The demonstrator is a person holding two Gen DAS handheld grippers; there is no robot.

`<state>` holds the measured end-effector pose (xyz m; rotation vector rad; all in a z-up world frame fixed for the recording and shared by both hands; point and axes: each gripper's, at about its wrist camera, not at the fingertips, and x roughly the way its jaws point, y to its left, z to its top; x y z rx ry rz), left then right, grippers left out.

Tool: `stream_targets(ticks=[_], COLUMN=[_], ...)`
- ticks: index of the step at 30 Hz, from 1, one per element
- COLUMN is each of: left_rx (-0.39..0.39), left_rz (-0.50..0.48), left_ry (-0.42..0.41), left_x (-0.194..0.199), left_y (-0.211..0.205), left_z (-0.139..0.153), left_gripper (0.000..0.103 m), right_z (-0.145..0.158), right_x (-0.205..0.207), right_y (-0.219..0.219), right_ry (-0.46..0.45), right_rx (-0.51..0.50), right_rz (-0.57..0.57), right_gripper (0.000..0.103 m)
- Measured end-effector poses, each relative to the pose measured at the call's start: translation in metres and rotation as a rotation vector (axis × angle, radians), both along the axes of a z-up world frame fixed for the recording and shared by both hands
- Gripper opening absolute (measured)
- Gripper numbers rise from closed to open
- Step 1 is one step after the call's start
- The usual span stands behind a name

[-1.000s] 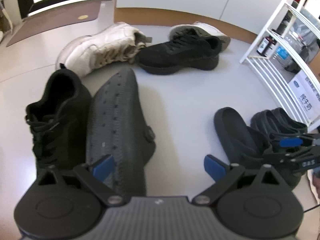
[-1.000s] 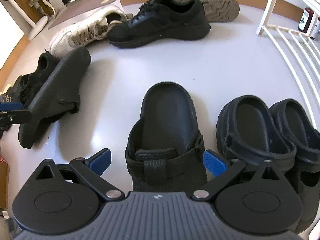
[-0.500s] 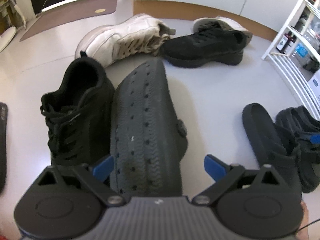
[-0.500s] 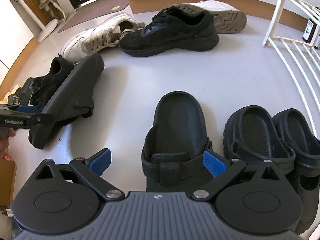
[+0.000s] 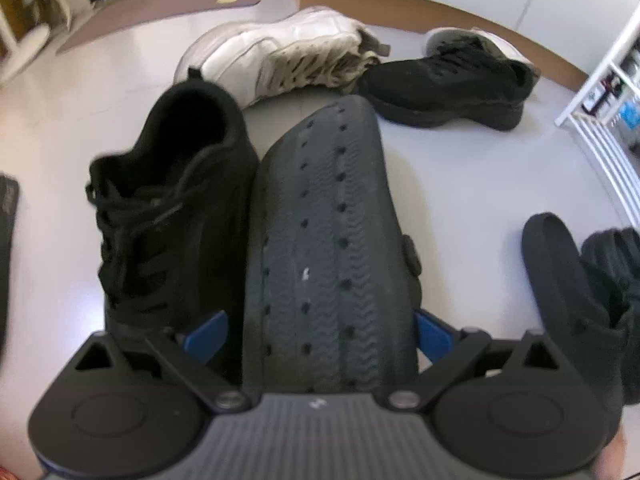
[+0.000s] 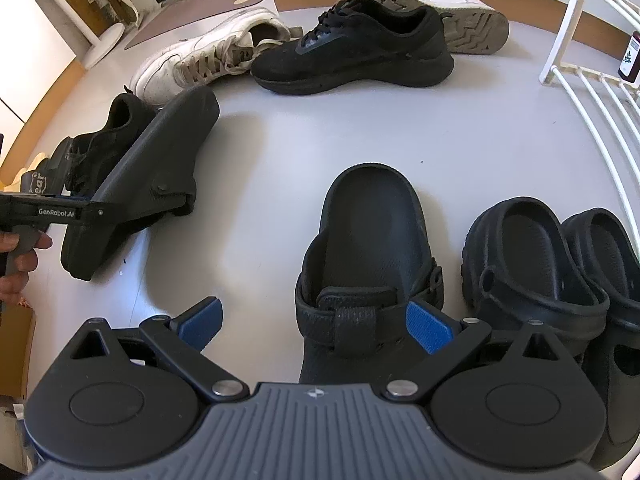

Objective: Organize scattered shoes
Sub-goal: 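Grasp the grey perforated slip-on with the left tool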

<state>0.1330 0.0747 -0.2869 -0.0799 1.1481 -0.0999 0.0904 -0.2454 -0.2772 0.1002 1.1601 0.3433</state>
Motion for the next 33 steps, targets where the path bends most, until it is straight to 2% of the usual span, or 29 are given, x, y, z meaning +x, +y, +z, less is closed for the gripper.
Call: stream_targets(ticks=[11, 27, 33], left_rx=[-0.131, -0.078, -0.110], left_rz=[0.028, -0.036, -0.106], left_ry=[0.047, 0.047, 0.084], left_x=[0.004, -0.010, -0.028], left_y=[0.013, 0.003, -0.015], left_z=[-0.017, -0.014, -0.016], left_gripper=[0.103, 0.099, 0.099], right_z=[-0.006, -0.005, -0.005], right_x=[0.000, 0.000, -0.002], right_y=[0.002, 0.004, 0.004], right_ry=[0.017, 0.015, 0.010], right_rx=[-0.004, 0.003, 0.006], right_rz=[0.007, 0.015, 0.017], right_gripper=[0.101, 0.101, 0.101])
